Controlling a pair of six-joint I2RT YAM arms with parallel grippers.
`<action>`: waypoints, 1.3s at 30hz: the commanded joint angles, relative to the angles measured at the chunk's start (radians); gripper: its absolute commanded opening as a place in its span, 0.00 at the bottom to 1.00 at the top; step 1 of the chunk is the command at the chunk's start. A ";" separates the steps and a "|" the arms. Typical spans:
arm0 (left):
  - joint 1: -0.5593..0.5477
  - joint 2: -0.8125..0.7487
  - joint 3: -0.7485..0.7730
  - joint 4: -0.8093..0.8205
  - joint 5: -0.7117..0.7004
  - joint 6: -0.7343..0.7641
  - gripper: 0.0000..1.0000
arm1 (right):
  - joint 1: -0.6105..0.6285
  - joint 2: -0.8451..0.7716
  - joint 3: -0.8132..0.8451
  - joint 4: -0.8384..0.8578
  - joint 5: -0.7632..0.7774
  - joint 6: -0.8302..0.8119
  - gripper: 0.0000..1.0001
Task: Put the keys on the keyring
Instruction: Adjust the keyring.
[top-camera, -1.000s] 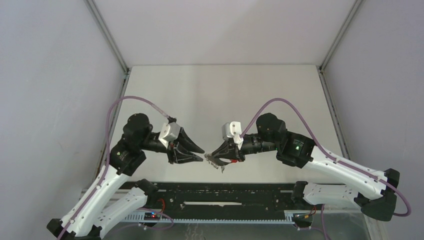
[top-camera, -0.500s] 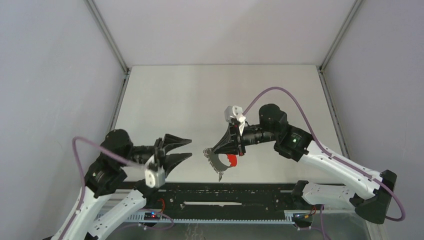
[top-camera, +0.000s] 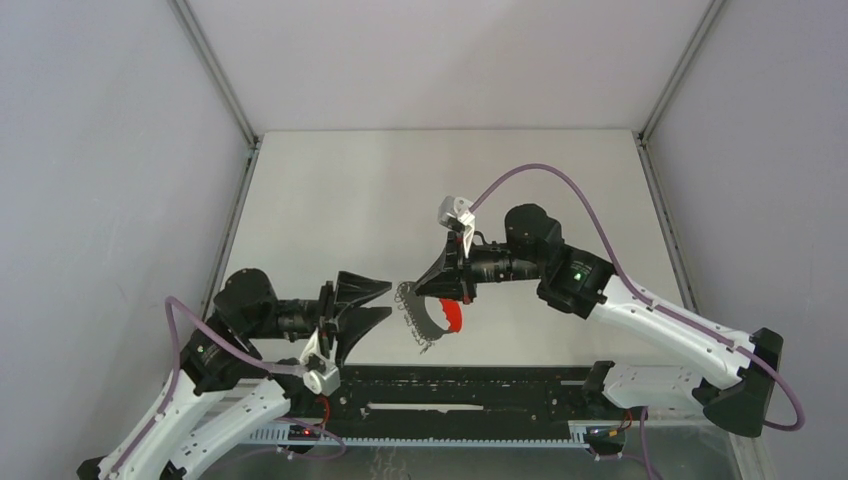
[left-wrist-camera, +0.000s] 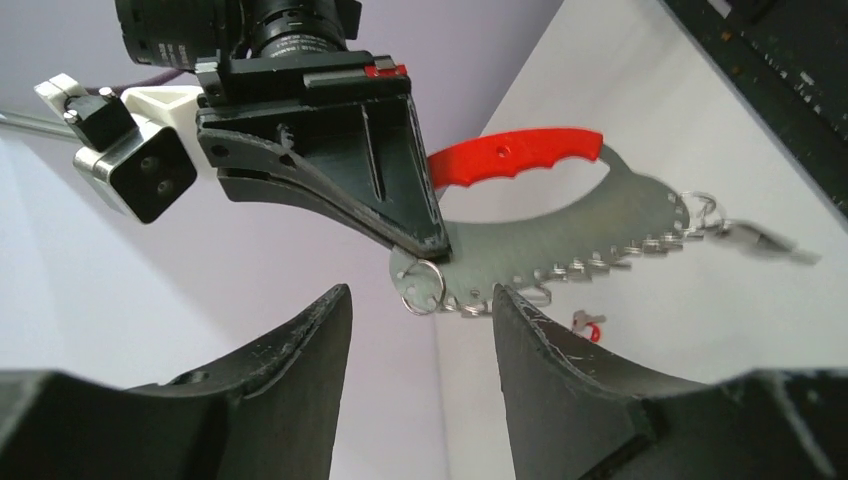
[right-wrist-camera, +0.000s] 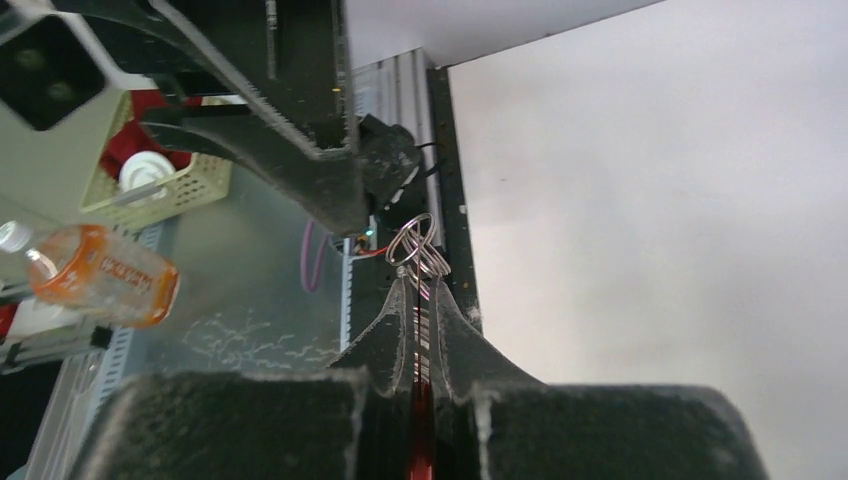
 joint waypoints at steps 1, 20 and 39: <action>-0.019 0.040 0.081 0.045 -0.022 -0.199 0.58 | 0.023 -0.016 0.045 0.028 0.168 0.018 0.00; -0.137 0.060 -0.025 0.157 -0.293 -0.200 0.49 | 0.122 -0.029 0.046 0.071 0.391 0.021 0.00; -0.235 0.071 -0.076 0.246 -0.572 -0.115 0.35 | 0.149 -0.044 0.045 0.067 0.409 0.013 0.00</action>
